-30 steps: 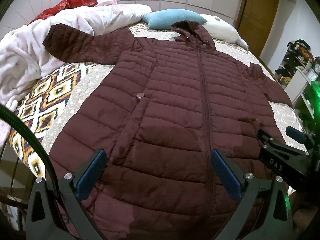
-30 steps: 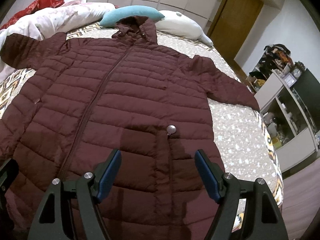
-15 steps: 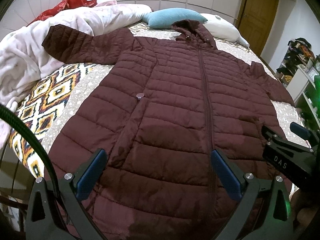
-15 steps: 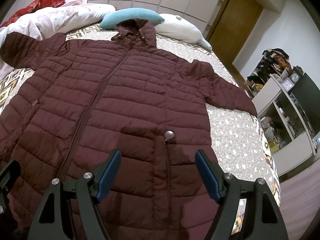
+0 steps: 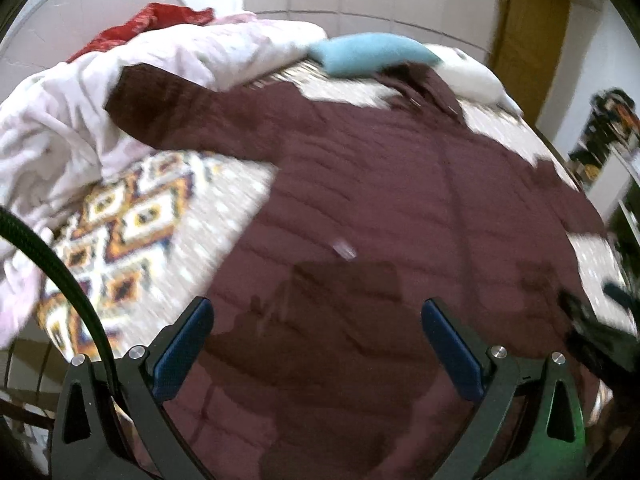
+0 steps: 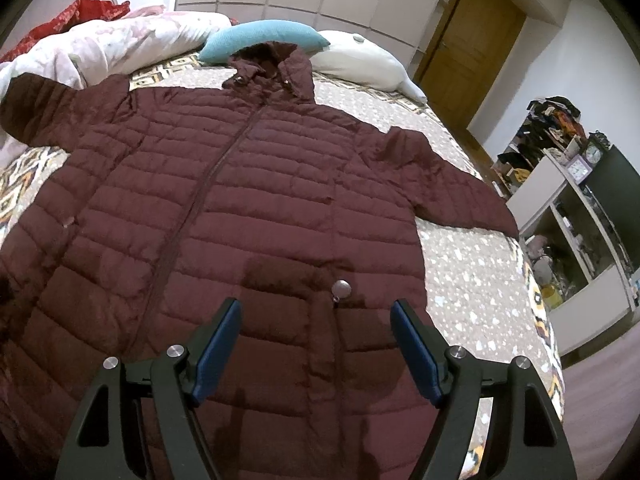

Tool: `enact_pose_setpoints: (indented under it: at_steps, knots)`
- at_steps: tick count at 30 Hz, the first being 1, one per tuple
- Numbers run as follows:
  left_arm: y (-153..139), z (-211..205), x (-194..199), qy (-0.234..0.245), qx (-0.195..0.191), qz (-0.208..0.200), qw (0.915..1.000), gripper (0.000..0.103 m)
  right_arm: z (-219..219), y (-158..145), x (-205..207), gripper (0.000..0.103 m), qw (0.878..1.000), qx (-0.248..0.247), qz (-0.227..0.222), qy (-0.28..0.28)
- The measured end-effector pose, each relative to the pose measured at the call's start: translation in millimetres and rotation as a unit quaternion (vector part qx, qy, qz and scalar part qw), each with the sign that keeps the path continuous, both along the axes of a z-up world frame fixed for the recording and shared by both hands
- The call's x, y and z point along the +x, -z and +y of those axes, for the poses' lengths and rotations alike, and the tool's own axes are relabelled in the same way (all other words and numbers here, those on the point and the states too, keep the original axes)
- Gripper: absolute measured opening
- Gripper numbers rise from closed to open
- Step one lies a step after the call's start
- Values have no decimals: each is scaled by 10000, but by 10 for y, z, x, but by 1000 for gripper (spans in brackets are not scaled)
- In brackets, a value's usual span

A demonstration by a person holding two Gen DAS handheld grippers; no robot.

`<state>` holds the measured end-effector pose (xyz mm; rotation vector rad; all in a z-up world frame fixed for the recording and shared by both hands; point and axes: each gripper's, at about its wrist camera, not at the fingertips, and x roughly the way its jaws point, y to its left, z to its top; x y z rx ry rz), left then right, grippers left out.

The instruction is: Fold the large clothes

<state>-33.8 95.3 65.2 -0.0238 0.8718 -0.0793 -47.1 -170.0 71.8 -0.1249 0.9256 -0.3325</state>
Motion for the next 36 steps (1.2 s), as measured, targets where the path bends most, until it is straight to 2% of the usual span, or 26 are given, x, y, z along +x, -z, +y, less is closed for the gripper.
enact_pose_setpoints:
  at_steps: [4,8,12,16,17,20,26,27,28,29,30,31,33,36]
  knots:
    - [-145,693,655,-548,-113,-195,9982,103,-66,41,73,80,9998,202,28,8]
    - [-172,1391,1345,-1167,-265,-398,9920,103,-174,130,173,80,9992,382,107,110]
    - [-92,2143,2076,-1899,-590,-376,9793,103,-258,205,256,80,9981,558,136,211]
    - [-5,2745,2535,-2681,-599,-511,9602,103,-281,257,332,80,9982,532,148,248]
    - [14,2831,2602,-2751,-602,-529,9581,103,-285,273,353,80,9982,523,158,259]
    - [67,2999,2819,-2724,-556,-544,9590,103,-307,323,401,80,9978,568,209,289]
    - [66,2908,3078,-2366,-24,-691,9691,102,-397,485,469,80,9961,641,437,416]
    - [61,2877,3091,-2326,58,-709,9700,94,-418,507,470,80,9956,690,460,439]
    - [64,2855,3116,-2289,131,-667,9711,74,-431,515,467,80,9953,715,464,452]
    - [77,2834,3137,-2255,191,-563,9724,62,-443,520,467,80,9951,744,464,468]
    - [87,2827,3174,-2284,306,-412,9722,43,-453,521,466,80,9950,753,458,476]
    - [86,2834,3189,-2357,468,-330,9701,30,-457,516,466,80,9950,746,450,483]
    - [55,2892,3152,-2389,372,-307,9698,20,-463,502,458,80,9952,738,425,490]
    - [-36,3001,3025,-2492,-92,-264,9680,17,-480,492,437,80,9947,806,400,489]
